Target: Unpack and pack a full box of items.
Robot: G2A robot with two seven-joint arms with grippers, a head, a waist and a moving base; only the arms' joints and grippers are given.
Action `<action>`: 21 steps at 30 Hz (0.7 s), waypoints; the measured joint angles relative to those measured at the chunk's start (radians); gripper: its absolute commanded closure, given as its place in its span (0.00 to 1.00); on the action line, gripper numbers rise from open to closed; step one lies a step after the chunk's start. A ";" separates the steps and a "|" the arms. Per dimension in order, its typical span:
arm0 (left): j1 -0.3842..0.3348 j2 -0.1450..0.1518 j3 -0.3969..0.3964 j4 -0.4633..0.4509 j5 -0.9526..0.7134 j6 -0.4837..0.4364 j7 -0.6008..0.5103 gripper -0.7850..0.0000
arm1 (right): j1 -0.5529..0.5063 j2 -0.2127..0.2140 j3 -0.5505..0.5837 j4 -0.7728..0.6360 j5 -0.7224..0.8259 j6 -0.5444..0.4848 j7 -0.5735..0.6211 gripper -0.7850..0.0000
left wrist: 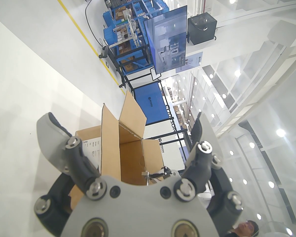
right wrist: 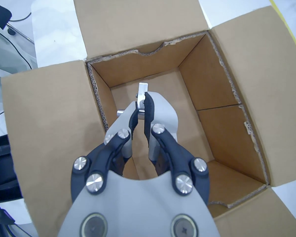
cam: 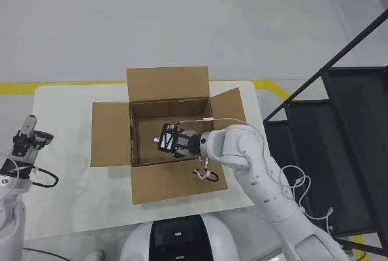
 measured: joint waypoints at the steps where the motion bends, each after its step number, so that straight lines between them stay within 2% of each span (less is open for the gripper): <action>1: 0.000 0.000 0.000 0.000 0.000 0.000 0.000 0.00 | -0.003 0.001 0.000 -0.002 -0.002 0.005 -0.012 1.00; 8: 0.000 0.000 0.000 0.000 0.000 0.000 0.000 0.00 | -0.016 -0.002 -0.030 0.039 -0.011 0.064 -0.205 1.00; 21: 0.000 0.000 0.000 0.000 0.000 0.000 0.000 0.00 | -0.015 -0.002 -0.028 0.038 -0.011 0.063 -0.194 1.00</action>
